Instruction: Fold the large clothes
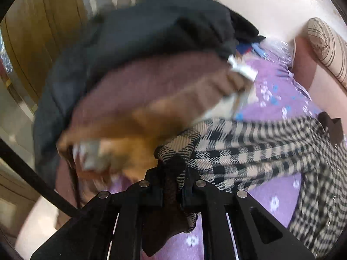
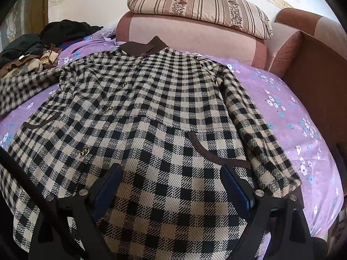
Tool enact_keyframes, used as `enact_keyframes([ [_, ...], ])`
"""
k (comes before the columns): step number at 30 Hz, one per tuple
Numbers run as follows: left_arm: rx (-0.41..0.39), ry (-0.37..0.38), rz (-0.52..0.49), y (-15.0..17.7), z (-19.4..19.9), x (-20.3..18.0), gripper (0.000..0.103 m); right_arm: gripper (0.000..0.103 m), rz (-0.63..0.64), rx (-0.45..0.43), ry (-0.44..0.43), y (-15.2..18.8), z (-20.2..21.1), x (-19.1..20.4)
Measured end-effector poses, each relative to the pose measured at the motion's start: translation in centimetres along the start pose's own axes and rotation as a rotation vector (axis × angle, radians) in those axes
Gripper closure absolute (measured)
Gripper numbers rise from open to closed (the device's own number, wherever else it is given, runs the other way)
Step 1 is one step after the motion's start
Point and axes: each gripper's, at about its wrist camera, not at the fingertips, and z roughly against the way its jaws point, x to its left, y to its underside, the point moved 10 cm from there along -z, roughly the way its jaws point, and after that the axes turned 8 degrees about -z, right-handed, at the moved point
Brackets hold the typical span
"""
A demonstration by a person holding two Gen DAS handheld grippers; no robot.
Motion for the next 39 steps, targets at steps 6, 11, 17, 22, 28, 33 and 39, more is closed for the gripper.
enact_keyframes([
  [6,-0.047,0.147,-0.07,-2.7,3.2,-6.8,0.093,0.009,-0.019,0.004,-0.008,0.1,-0.5,-0.6],
  [11,-0.047,0.428,-0.134,-2.8,6.8,-18.0,0.093,0.009,-0.054,0.03,-0.029,0.8,-1.4,-1.0],
  [17,-0.03,0.676,-0.282,-0.8,10.9,-35.4,0.093,0.009,-0.076,0.035,-0.056,1.4,-1.7,-1.5],
  [22,0.021,0.805,-0.353,2.1,11.0,-46.4,0.092,0.009,-0.099,0.03,-0.079,1.5,-1.7,-2.2],
  [28,0.126,0.853,-0.373,5.7,10.5,-49.0,0.086,0.009,-0.121,0.027,-0.107,1.3,-1.4,-2.8],
  [33,0.034,0.84,-0.366,5.4,11.4,-42.8,0.034,0.009,-0.148,0.031,-0.158,0.4,-0.8,-2.6],
  [39,-0.021,0.791,-0.319,6.0,10.6,-34.2,0.028,0.009,-0.163,0.019,-0.207,-3.5,-0.9,-1.5],
])
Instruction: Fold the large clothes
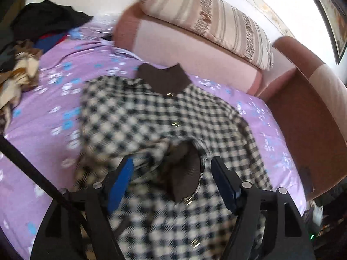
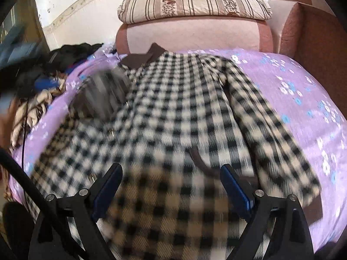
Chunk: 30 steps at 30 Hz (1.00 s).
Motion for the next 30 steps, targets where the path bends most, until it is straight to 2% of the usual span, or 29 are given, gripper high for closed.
enact_keyframes([
  [3,-0.015,0.016,0.033,1.6,1.1,1.9,0.028,0.009,-0.016,0.001,-0.043,-2.1,-0.5,1.5],
  [8,-0.077,-0.087,0.101,2.8,1.6,6.4,0.028,0.009,-0.048,0.036,-0.131,-5.0,-2.7,4.6],
  [11,-0.108,-0.139,0.117,3.7,1.7,8.8,0.028,0.009,-0.079,0.031,-0.106,-7.1,-4.2,4.8],
  [15,-0.119,-0.207,0.066,3.8,1.8,10.3,0.028,0.009,-0.151,0.051,-0.073,-9.1,-6.2,3.6],
  [18,-0.119,-0.219,0.075,3.7,1.6,11.2,0.028,0.009,-0.218,0.143,-0.073,-8.7,-8.5,2.7],
  [20,-0.119,-0.201,0.107,3.6,1.4,11.6,0.028,0.017,-0.242,0.233,-0.127,-7.2,-9.7,3.2],
  [21,-0.12,-0.195,0.12,3.5,1.4,11.8,0.028,0.043,-0.233,0.288,-0.17,-6.4,-10.2,3.9],
  [22,-0.122,-0.192,0.129,3.4,1.4,11.9,0.028,0.078,-0.215,0.326,-0.195,-5.9,-10.5,4.5],
  [23,-0.124,-0.191,0.133,3.4,1.5,12.0,0.028,0.088,-0.17,0.372,-0.21,-5.6,-10.7,5.2],
  [24,-0.126,-0.196,0.133,3.4,1.5,12.1,0.028,0.09,-0.109,0.38,-0.193,-6.2,-10.6,5.5],
  [26,-0.126,-0.216,0.127,3.4,1.5,12.3,0.028,0.092,-0.012,0.336,-0.156,-8.3,-9.8,5.9],
  [28,-0.123,-0.226,0.129,3.4,1.4,12.3,0.028,0.092,0.046,0.256,-0.133,-11.8,-8.3,5.9],
  [30,-0.118,-0.227,0.139,3.4,1.1,12.5,0.028,0.092,0.046,0.159,-0.129,-15.5,-6.6,5.0],
])
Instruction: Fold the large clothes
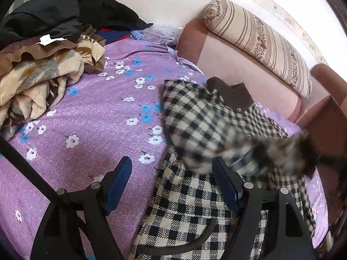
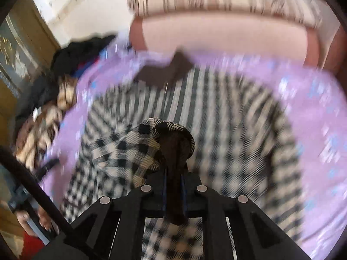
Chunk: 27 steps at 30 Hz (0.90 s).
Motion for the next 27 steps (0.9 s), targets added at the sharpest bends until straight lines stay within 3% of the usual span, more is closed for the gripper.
enact_keyframes([
  [3,0.007,-0.01,0.016,-0.1,-0.5,0.3,0.028,0.087,-0.013,-0.062,0.067,-1.7,0.9,-2.5],
  [4,0.009,-0.015,0.021,-0.1,-0.6,0.5,0.028,0.073,-0.025,-0.051,0.123,-1.4,0.3,-4.1],
  [6,0.014,-0.027,0.031,-0.2,-0.8,0.9,0.028,0.061,-0.04,-0.003,0.288,-0.1,-1.1,-7.9],
  [9,0.019,-0.047,0.053,-0.3,-0.8,1.7,0.028,0.061,-0.096,-0.023,0.359,0.8,-0.3,-10.3],
  [11,0.025,-0.068,0.076,-0.4,-0.8,2.5,0.028,0.059,-0.141,-0.086,0.331,0.2,1.5,-10.2],
  [13,0.027,-0.071,0.102,-0.5,-0.7,3.2,0.028,0.059,-0.12,-0.093,0.259,-0.6,1.6,-7.8],
  [17,0.028,-0.113,0.127,-0.7,-0.6,4.8,0.028,0.059,-0.012,-0.015,0.009,-0.5,-0.8,1.9],
  [21,0.037,-0.157,0.11,-0.6,-0.7,5.6,0.028,0.064,0.039,0.026,-0.112,-0.8,-4.4,8.6],
  [24,0.039,-0.197,0.083,-0.7,-0.5,6.0,0.028,0.065,0.025,0.096,-0.077,-0.2,-8.7,9.1],
  [27,0.029,-0.223,0.082,-0.9,0.2,6.9,0.028,0.065,0.036,0.208,0.021,2.6,-12.1,7.4],
])
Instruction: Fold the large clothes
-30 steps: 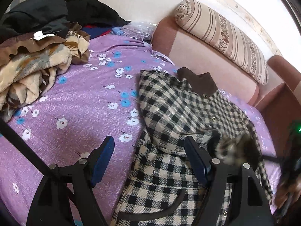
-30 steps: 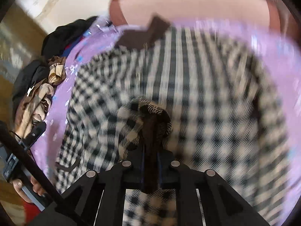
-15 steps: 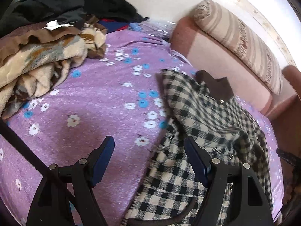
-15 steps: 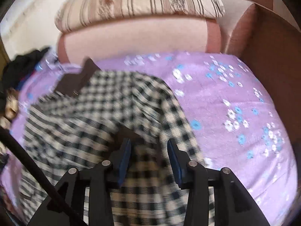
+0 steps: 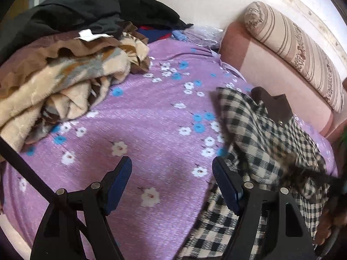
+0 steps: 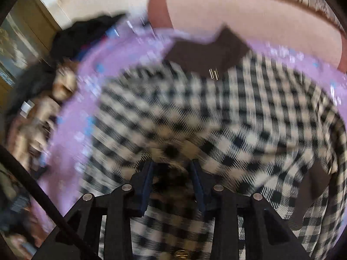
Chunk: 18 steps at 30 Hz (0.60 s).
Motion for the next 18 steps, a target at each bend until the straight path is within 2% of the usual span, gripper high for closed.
enact_keyframes([
  [2,-0.001,0.004,0.014,-0.2,0.3,0.6,0.028,0.065,0.019,0.042,0.067,1.1,-1.1,-0.8],
  [5,-0.001,0.015,0.049,-0.4,0.4,1.3,0.028,0.064,0.083,-0.045,0.062,-0.8,1.3,1.0],
  [6,0.003,0.02,0.057,-0.4,0.2,1.4,0.028,0.055,0.1,-0.072,0.039,-2.0,1.9,2.2],
  [7,0.009,0.023,0.06,-0.3,0.1,1.3,0.028,0.04,0.111,-0.091,0.021,-3.0,2.3,3.3],
  [9,0.024,0.032,0.063,-0.2,-0.3,1.0,0.028,0.028,0.137,-0.121,-0.031,-5.8,2.3,6.0],
  [12,0.041,0.049,0.061,0.0,-0.8,0.5,0.028,0.027,0.167,-0.076,-0.07,-8.9,-0.2,9.1],
  [15,0.043,0.05,0.044,0.0,-1.1,0.2,0.028,0.027,0.192,-0.049,-0.053,-11.3,-3.4,11.5],
  [18,0.04,0.047,0.037,-0.3,-1.3,0.2,0.028,0.027,0.236,-0.01,-0.046,-12.2,-5.6,13.0],
])
